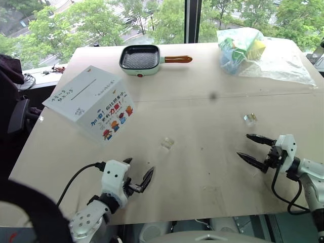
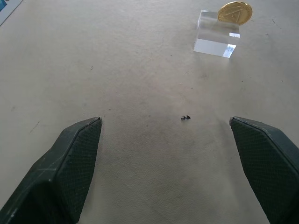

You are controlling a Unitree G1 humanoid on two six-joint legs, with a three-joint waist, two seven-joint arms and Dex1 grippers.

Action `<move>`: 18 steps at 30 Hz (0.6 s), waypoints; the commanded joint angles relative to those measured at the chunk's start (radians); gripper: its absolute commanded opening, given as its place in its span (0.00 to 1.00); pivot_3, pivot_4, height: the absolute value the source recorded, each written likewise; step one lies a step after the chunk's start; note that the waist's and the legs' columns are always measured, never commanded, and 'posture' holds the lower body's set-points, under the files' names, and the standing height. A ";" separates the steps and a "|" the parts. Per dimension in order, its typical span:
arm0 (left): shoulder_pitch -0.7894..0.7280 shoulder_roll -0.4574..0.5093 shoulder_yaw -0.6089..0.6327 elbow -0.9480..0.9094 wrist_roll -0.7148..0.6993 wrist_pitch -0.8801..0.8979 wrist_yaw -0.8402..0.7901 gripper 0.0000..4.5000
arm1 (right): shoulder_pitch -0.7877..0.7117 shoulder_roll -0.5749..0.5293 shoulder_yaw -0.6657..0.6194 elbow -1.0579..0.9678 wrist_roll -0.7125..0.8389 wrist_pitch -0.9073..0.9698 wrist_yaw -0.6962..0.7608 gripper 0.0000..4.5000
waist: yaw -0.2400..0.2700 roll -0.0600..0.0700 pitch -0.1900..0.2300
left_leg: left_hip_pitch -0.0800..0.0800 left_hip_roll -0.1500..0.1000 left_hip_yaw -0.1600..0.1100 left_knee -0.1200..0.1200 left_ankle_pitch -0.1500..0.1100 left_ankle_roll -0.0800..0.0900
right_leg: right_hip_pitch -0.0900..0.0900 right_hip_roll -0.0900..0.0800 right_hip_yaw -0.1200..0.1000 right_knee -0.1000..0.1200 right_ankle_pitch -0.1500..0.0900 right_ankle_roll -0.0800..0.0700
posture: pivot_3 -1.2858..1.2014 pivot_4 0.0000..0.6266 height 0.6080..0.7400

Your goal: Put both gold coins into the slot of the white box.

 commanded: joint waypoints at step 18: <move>-0.032 0.003 -0.010 0.102 -0.019 -0.165 -0.131 0.99 | 0.024 0.001 -0.125 -0.026 0.067 0.060 -0.090 1.00 | 0.000 0.001 0.000 | 0.000 0.000 0.000 0.000 0.000 0.000 | 0.000 0.000 0.000 0.000 0.000 0.000 | 0.52 0.24 0.85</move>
